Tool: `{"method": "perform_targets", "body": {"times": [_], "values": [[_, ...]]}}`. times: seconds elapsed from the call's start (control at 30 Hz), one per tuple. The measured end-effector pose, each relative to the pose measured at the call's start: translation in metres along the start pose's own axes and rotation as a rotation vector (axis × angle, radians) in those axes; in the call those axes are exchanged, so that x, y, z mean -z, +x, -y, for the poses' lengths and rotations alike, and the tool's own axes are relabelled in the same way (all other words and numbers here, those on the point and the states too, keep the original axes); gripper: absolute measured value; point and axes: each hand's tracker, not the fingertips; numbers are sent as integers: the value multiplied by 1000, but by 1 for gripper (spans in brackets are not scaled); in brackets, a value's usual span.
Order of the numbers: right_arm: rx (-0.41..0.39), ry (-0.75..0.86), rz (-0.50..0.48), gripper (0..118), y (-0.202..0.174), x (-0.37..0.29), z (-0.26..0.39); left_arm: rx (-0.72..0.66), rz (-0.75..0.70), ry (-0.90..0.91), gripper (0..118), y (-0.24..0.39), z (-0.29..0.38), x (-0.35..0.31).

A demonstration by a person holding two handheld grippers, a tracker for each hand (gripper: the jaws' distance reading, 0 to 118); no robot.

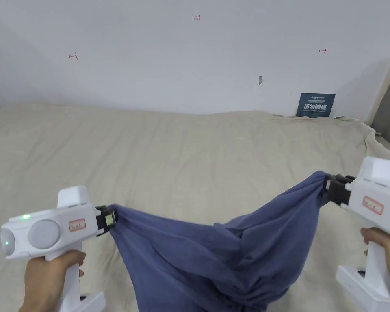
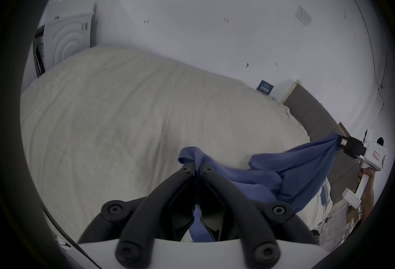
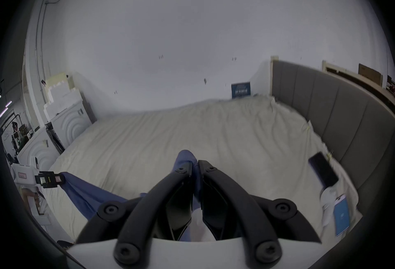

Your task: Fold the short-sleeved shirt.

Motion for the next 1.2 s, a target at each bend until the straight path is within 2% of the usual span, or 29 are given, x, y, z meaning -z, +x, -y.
{"method": "perform_targets", "body": {"times": [0.43, 0.87, 1.13, 1.2], "values": [[-11, 175, 93, 4, 32, -25, -120, 79, -85, 196, 0, 8, -135, -33], [-44, 293, 132, 4, 26, 2, -225, 207, -155, 351, 0, 57, -270, -45], [-3, 317, 151, 4, 32, 21, -242, 273, -214, 381, 0, 74, -302, -31], [0, 314, 130, 4, 33, 25, -236, 271, -215, 384, 0, 74, -300, -24]]}}
